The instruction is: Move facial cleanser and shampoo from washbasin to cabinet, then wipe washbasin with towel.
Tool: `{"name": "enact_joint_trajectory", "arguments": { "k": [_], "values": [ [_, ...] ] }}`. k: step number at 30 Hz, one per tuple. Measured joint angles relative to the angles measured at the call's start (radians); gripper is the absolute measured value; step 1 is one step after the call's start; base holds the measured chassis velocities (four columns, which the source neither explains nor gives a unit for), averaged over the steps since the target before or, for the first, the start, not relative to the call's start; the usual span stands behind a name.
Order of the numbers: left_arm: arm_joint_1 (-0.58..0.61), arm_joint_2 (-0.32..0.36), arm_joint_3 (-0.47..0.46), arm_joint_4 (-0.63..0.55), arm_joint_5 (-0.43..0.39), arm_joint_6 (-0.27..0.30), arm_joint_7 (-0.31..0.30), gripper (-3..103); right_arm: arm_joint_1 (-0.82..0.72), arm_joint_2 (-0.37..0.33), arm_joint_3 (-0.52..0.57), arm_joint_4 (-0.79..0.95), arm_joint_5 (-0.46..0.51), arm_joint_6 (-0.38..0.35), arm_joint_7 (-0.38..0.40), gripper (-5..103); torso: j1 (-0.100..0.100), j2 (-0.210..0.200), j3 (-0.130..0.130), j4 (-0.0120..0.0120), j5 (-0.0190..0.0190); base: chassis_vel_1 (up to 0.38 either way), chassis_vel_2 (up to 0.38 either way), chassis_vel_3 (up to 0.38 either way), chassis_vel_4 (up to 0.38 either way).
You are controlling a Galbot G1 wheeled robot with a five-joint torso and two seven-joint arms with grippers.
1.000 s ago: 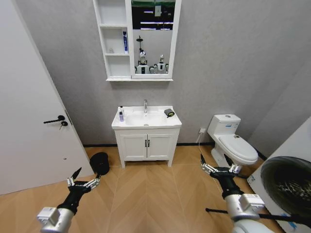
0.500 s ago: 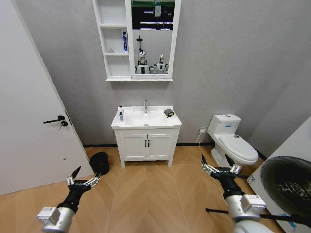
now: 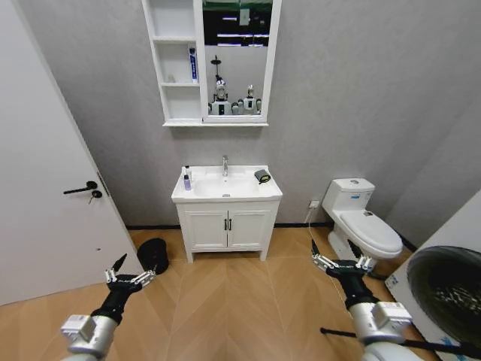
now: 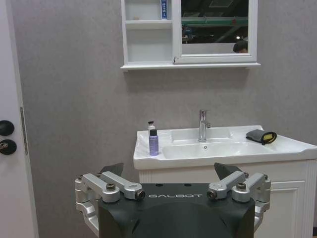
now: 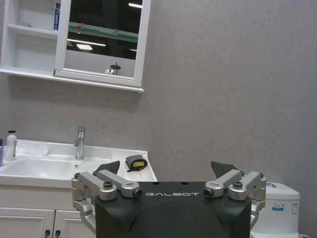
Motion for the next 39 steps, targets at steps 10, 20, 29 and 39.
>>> {"name": "enact_joint_trajectory", "arguments": {
  "k": [10,20,29,39],
  "values": [
    [0.015,-0.008,-0.002,-0.004,0.006,-0.008,0.007,100,-0.006,0.001,0.000,0.000,0.000,0.001,-0.001,100,0.000,0.000,0.000,0.0000,-0.0001,-0.120,0.133,0.135,-0.135],
    [0.023,-0.017,0.002,-0.013,0.018,-0.013,0.013,100,-0.010,0.000,0.003,0.000,0.002,0.006,-0.003,100,-0.001,0.000,0.000,-0.0002,-0.0002,-0.128,0.120,0.124,-0.129],
    [0.026,-0.023,0.004,-0.024,0.027,-0.012,0.015,100,-0.010,0.000,0.001,0.000,0.004,0.011,-0.008,100,-0.001,0.000,0.000,-0.0003,-0.0001,-0.128,0.143,0.135,-0.135],
    [0.026,-0.031,0.009,-0.032,0.036,-0.007,0.016,100,-0.012,-0.001,0.004,0.000,0.008,0.016,-0.012,100,0.000,0.000,0.000,-0.0001,0.0000,-0.126,0.114,0.127,-0.113]
  ]
}}
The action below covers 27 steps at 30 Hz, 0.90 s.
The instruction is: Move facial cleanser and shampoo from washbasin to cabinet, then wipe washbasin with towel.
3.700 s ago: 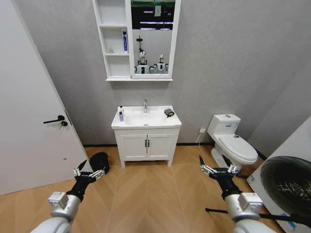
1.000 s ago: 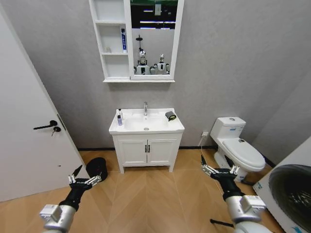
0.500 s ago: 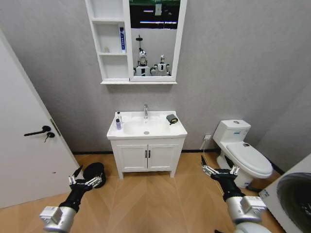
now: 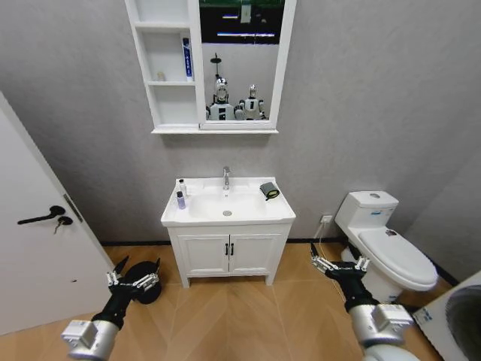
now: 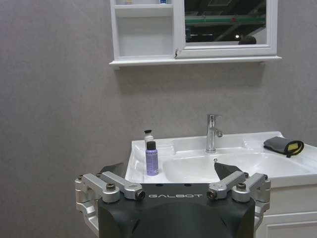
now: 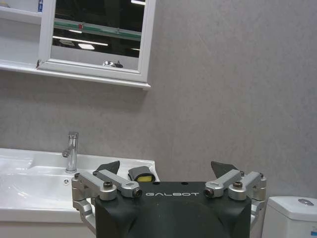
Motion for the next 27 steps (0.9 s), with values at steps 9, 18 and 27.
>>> {"name": "enact_joint_trajectory", "arguments": {
  "k": [9,18,27],
  "values": [
    [0.000,-0.004,-0.001,0.002,0.001,0.000,0.001,100,-0.004,0.002,0.005,0.000,0.001,0.007,-0.001,100,0.000,0.000,0.000,0.0000,0.0000,-0.135,0.139,0.132,-0.127],
    [0.000,-0.003,-0.003,0.010,-0.002,-0.005,0.002,100,-0.002,0.004,0.001,0.000,-0.002,0.007,-0.001,100,0.000,0.000,0.000,0.0000,0.0000,-0.132,0.126,0.140,-0.127],
    [-0.001,-0.002,-0.002,0.023,-0.005,-0.010,0.007,100,-0.004,0.008,-0.003,0.000,-0.009,0.006,0.000,100,0.000,0.000,0.000,0.0000,-0.0002,-0.123,0.120,0.115,-0.132]
  ]
}}
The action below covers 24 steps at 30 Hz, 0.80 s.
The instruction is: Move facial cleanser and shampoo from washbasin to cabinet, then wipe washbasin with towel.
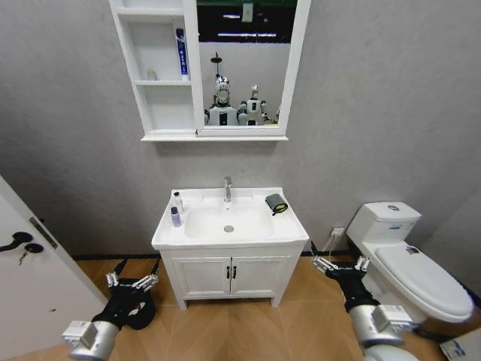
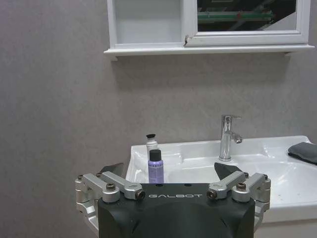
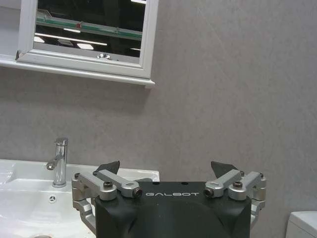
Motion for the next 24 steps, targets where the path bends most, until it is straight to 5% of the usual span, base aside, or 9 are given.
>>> {"name": "enact_joint_trajectory", "arguments": {
  "k": [24],
  "values": [
    [-0.062,0.017,0.024,0.002,0.007,0.052,-0.005,100,0.015,-0.004,0.005,-0.025,-0.004,-0.024,-0.005,100,0.000,0.000,0.000,0.0001,0.0001,-0.020,0.023,0.021,-0.017]
  ]
}}
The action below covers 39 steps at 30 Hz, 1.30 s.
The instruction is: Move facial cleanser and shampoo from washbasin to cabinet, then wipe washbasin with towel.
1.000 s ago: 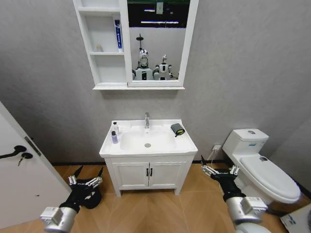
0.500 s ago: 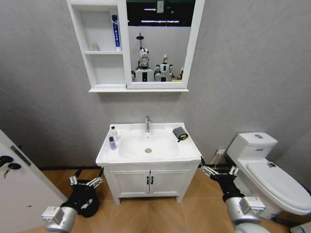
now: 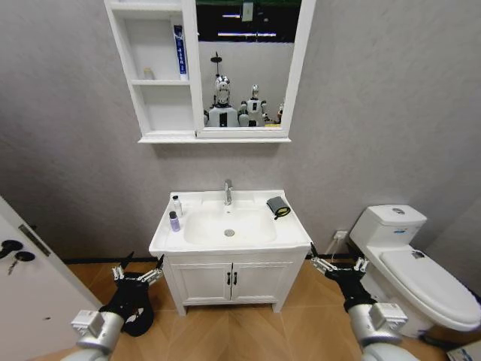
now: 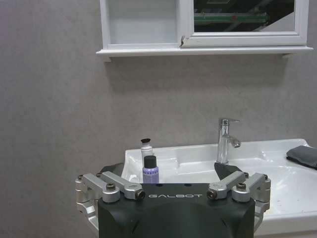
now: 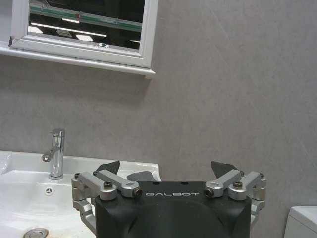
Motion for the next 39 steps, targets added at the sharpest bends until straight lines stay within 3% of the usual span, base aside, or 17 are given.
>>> {"name": "enact_joint_trajectory", "arguments": {
  "k": [21,23,27,35,39],
  "values": [
    [0.001,0.006,0.010,0.007,-0.001,-0.004,-0.014,100,-0.005,0.009,-0.014,-0.014,-0.011,0.035,0.002,100,0.001,0.000,0.000,0.0000,0.0000,-0.074,0.070,0.074,-0.067],
    [-0.009,0.013,0.020,0.000,0.000,0.017,-0.039,100,-0.005,0.009,-0.015,-0.018,-0.010,0.035,0.006,100,0.001,0.000,0.000,0.0001,-0.0001,0.000,0.000,0.000,0.000],
    [-0.079,0.066,0.051,-0.024,-0.033,0.123,-0.082,100,0.000,-0.006,-0.017,-0.031,0.007,0.027,0.014,100,0.000,0.000,0.000,-0.0002,0.0000,0.000,0.000,0.000,0.000],
    [-0.213,0.146,0.155,0.053,-0.049,0.192,-0.061,100,0.018,-0.025,-0.013,-0.081,0.019,0.028,0.015,100,0.000,0.000,0.000,-0.0001,-0.0001,0.000,0.000,0.000,0.000],
    [-0.284,0.192,0.228,0.104,-0.053,0.248,-0.101,100,0.027,-0.029,-0.006,-0.105,0.024,0.039,0.015,100,0.000,0.000,0.000,-0.0001,0.0000,0.000,0.000,0.000,0.000]
  ]
}}
